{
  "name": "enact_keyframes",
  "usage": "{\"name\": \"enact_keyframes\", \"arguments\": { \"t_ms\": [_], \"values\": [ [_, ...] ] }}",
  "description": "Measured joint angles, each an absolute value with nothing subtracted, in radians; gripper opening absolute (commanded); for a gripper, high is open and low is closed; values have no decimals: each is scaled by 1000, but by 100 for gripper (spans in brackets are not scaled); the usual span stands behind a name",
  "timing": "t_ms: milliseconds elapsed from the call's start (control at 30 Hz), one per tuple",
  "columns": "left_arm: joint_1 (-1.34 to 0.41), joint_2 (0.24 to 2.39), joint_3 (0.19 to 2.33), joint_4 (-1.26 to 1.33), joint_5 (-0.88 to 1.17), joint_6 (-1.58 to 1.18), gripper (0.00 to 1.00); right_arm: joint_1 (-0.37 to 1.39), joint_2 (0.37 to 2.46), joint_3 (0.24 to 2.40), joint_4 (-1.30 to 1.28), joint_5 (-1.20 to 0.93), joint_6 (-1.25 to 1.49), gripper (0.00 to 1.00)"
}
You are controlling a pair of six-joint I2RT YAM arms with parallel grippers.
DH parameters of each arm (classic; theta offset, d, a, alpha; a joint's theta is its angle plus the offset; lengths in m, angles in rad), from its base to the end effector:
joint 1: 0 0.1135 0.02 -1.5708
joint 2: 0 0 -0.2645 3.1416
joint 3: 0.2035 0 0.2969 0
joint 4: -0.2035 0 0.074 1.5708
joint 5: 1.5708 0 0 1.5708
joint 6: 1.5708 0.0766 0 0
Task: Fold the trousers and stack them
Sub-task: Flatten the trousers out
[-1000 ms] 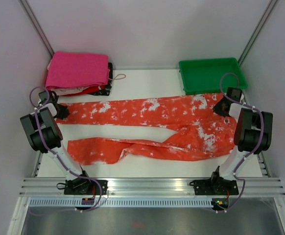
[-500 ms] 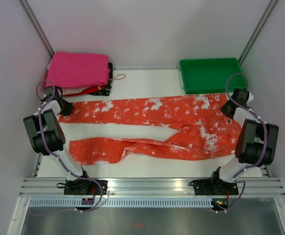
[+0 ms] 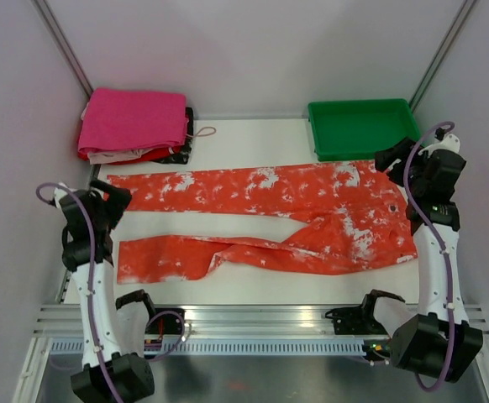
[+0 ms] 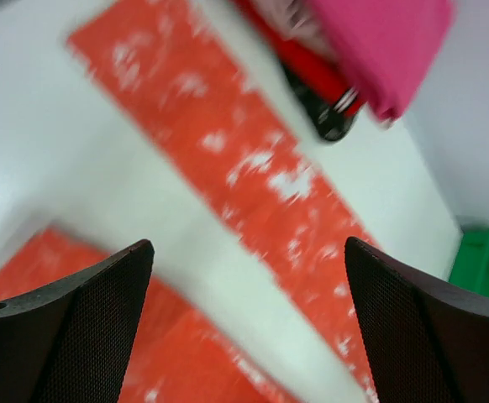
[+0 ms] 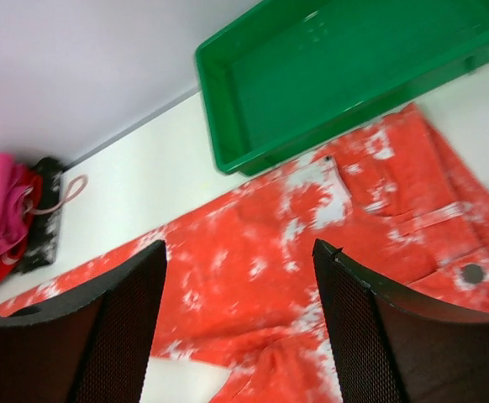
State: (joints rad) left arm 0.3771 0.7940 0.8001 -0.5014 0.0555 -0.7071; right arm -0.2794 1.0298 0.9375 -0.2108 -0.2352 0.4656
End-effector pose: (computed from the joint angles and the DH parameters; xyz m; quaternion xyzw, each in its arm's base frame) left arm 0.2409 0.0908 0.2924 -0.4308 0.7428 -0.1076 0.5011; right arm 0.3131 -0.0713 0.3289 0.2265 0.7706 0.1488 0.5768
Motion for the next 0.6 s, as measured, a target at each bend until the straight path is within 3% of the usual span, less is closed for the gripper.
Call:
{"name": "enact_keyframes", "arguments": {
  "t_ms": [233, 400, 600],
  "values": [
    [377, 606, 487, -717, 86, -793, 99, -275, 928, 837, -281, -384, 517, 75],
    [377, 709, 442, -731, 83, -870, 99, -274, 841, 797, -371, -406, 515, 75],
    [376, 908, 490, -821, -167, -1021, 99, -274, 831, 797, -421, -421, 512, 75]
  ]
}}
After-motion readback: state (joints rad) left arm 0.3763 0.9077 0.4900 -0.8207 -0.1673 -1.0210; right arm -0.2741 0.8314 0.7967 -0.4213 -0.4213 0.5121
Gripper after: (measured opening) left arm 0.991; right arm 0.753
